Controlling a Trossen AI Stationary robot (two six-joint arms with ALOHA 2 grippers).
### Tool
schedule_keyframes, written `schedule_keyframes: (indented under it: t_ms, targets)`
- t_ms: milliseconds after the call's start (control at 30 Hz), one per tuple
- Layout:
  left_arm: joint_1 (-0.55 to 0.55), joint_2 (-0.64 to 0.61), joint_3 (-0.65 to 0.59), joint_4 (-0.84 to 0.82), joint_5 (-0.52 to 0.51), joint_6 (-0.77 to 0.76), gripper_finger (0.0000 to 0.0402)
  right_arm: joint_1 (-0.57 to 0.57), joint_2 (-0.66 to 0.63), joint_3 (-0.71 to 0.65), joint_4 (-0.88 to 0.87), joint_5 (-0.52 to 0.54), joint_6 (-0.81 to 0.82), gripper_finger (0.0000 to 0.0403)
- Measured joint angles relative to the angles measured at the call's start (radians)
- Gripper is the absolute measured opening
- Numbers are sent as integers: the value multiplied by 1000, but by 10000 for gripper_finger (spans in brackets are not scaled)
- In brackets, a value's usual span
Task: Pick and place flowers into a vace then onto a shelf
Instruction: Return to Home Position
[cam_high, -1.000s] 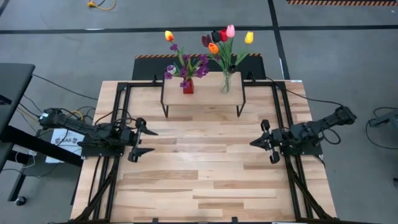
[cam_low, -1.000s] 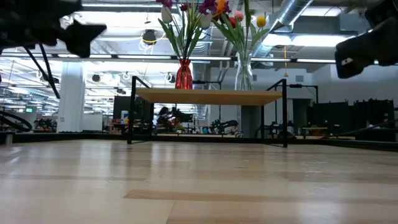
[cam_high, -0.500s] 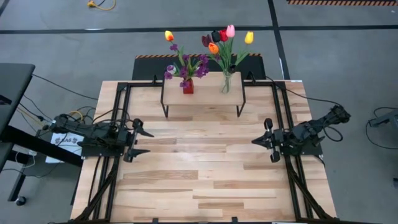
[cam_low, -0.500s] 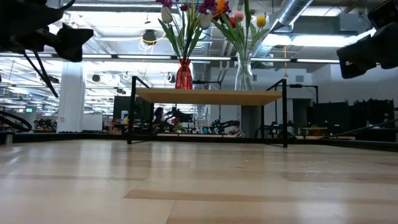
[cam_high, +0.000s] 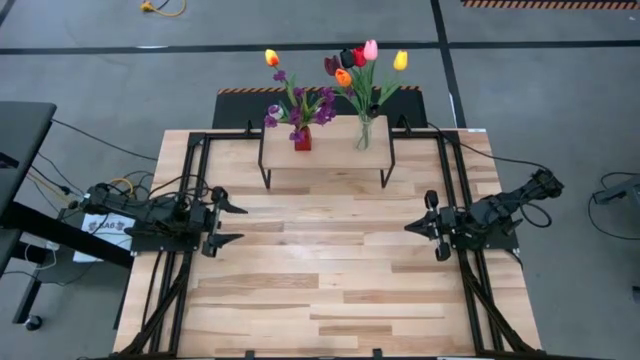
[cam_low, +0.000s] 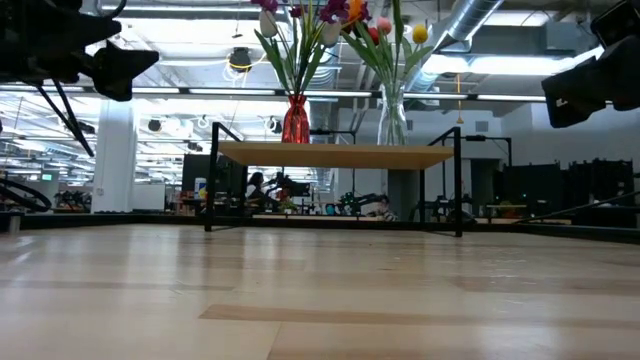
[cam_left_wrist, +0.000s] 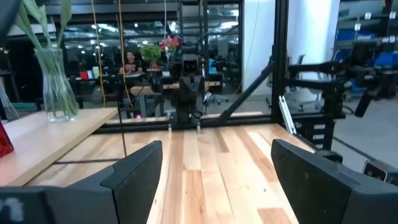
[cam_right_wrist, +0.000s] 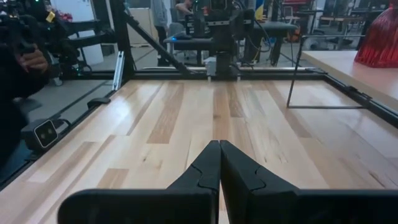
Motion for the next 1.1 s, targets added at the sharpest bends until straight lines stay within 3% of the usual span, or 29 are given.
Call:
schedule_keyframes:
  t_ms: [1100]
  targets:
    - [0,3,9,-90,5,-4,291,0,0,-1,1,-1,1,0]
